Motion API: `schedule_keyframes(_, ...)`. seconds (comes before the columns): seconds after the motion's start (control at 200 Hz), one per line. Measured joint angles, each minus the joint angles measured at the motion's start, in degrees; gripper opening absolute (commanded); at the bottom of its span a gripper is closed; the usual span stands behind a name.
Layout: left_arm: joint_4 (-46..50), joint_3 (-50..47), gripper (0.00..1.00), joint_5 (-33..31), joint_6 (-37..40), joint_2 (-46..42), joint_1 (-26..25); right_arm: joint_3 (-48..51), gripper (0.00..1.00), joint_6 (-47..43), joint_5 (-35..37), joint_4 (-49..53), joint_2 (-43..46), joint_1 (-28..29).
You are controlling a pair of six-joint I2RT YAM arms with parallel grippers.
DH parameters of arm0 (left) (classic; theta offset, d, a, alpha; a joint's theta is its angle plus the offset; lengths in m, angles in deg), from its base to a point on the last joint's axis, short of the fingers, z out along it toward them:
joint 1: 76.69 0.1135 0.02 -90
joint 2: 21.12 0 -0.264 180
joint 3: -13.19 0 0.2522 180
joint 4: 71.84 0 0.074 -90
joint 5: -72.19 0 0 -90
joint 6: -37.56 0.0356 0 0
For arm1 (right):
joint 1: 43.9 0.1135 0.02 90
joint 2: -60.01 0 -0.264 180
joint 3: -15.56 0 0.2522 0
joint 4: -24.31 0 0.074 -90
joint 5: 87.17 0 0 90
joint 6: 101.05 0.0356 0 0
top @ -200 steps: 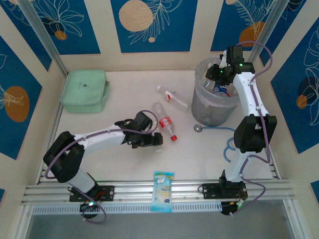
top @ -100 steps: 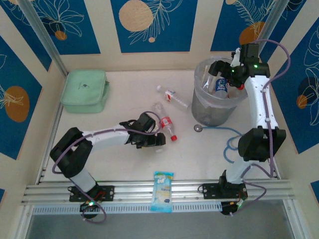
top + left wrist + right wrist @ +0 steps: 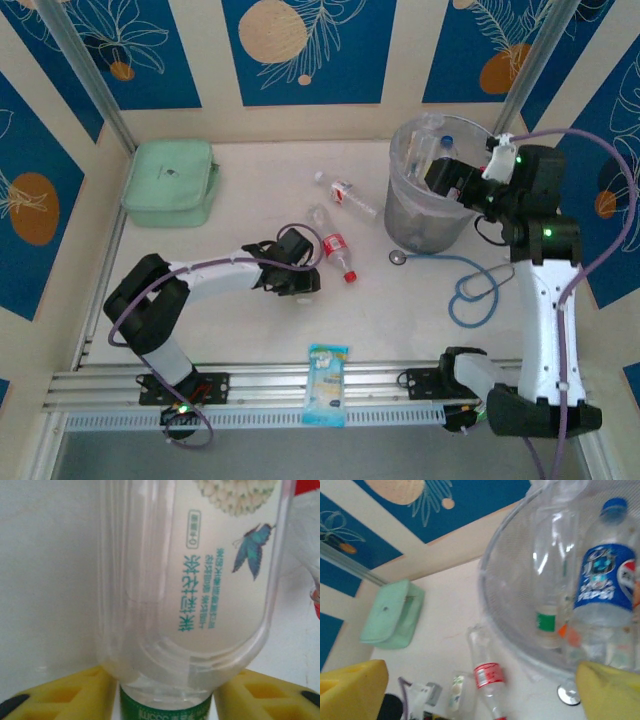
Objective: Put the plastic bottles in the bin
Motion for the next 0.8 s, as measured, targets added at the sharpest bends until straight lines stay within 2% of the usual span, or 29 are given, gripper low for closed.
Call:
schedule_keyframes(0.15, 2.4, 1.5, 0.39, -2.4, 2.9, -0.7, 0.1, 4.7, 0.82, 4.4, -1.3, -0.6, 2.3, 4.3)
schedule_keyframes(0.32, 4.1, 4.0, 0.36, -2.5, 6.5, -4.4, 1.7, 7.4, 0.74, 8.3, 0.7, -1.0, 0.9, 14.3)
schedule_keyframes(0.44, 2.3, 4.1, 0.36, 0.9, 8.1, -9.4, 4.3, 8.5, 0.65, 10.9, 1.2, -3.2, -2.8, 20.9)
schedule_keyframes(0.525, -1.7, 2.5, 0.35, 4.9, 8.3, -13.6, 6.5, 9.3, 0.63, 12.7, 1.1, -5.2, -6.4, 24.2)
schedule_keyframes(0.635, -7.2, 0.6, 0.33, 10.6, 8.2, -17.4, 8.6, 9.9, 0.66, 14.4, -0.1, -8.3, -11.3, 27.4)
schedule_keyframes(0.8, -15.6, -0.3, 0.33, 19.6, 7.5, -17.8, 9.3, 9.7, 0.88, 16.0, -3.7, -13.6, -17.8, 30.0)
